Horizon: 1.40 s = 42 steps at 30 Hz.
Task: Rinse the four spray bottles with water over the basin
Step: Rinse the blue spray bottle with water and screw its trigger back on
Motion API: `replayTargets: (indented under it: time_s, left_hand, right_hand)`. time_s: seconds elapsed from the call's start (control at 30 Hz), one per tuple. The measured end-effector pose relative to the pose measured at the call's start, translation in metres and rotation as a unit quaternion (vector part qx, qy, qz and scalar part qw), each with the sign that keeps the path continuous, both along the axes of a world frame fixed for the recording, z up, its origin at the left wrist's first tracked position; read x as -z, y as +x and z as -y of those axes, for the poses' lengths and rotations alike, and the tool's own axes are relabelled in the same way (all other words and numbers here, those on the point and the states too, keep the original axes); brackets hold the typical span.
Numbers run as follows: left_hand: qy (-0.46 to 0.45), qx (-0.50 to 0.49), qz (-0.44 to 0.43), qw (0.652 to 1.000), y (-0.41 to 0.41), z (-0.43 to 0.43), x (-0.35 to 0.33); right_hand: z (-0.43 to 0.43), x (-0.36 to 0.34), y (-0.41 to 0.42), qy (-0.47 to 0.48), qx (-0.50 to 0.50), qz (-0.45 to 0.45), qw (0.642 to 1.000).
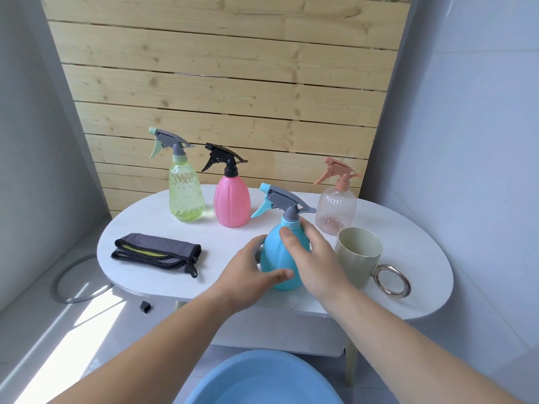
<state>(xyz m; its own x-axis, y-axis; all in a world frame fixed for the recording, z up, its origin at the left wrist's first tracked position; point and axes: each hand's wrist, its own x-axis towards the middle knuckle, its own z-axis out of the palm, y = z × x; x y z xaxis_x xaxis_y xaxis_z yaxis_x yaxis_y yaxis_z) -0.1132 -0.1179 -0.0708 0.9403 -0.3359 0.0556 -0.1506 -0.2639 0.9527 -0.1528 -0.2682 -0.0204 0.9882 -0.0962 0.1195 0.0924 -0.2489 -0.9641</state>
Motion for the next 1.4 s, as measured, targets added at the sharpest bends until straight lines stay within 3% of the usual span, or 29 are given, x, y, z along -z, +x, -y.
replayTargets:
  time_s: [0.2,0.53,0.9,1.4]
  left_hand:
    - [-0.027,-0.002,-0.009,1.000,0.000,-0.002,0.001]
    - [-0.041,-0.051,-0.016,0.998,0.038,0.002,-0.006]
    - [-0.057,-0.076,-0.010,0.995,0.115,0.029,-0.003]
    - [-0.007,-0.098,-0.007,0.995,0.130,0.042,-0.006]
  right_hand:
    - [0.004,0.013,-0.014,-0.023,0.005,-0.036,0.999]
    - [0.011,0.026,0.039,0.144,0.010,-0.125,0.982]
    - [0.009,0.019,0.114,0.282,0.075,-0.096,0.952]
    - [0.012,0.019,0.134,0.259,0.089,-0.090,0.958]
